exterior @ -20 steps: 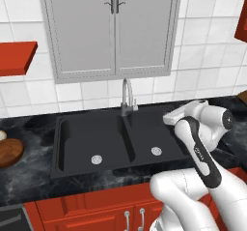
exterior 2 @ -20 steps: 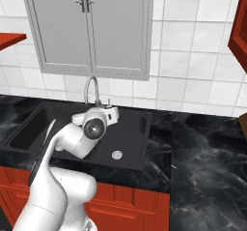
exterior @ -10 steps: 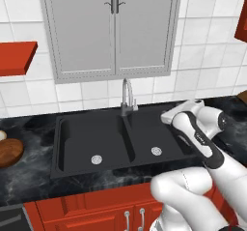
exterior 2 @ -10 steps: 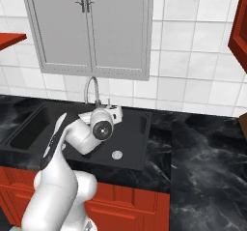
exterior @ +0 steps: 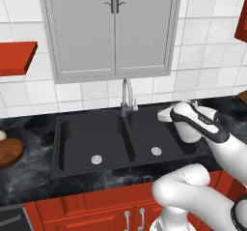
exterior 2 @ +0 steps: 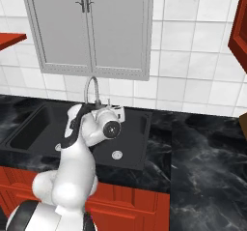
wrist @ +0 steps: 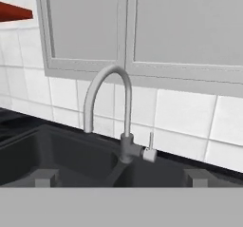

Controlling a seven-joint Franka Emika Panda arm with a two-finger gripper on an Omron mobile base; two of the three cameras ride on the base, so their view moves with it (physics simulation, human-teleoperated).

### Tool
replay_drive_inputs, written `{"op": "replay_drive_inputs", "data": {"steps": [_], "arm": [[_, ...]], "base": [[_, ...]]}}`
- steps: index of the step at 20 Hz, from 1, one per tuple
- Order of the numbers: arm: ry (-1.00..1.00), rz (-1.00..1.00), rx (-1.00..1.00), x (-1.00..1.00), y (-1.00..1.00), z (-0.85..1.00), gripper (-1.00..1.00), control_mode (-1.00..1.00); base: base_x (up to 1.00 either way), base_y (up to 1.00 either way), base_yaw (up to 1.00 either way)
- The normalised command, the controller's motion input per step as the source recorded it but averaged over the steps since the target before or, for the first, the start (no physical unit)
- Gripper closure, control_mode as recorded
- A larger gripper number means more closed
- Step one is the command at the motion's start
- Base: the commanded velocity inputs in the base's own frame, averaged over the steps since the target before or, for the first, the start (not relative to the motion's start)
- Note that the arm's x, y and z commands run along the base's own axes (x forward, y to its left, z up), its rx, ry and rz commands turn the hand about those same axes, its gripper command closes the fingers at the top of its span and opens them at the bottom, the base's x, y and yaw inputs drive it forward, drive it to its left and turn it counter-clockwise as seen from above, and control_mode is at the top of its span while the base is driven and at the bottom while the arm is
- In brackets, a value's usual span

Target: Rinse each bowl for a few seconds and place them down in the sink or on the counter.

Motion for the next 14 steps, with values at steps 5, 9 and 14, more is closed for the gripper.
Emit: {"op": "replay_drive_inputs", "data": {"steps": [5,9,14], "arm": [[-0.05,0.07,0.07,0.29,0.0,-0.13,-1.0,-1.0],[-0.13,0.01,-0.01,0.23,0.02,-0.13,-1.0,-1.0],[-0.1,0.01,-0.02,0.27,0.04,-0.09,-1.0,-1.0]], "base": [[0.0,0.0,0.0],[0.0,0.0,0.0],[0.0,0.0,0.0]]}}
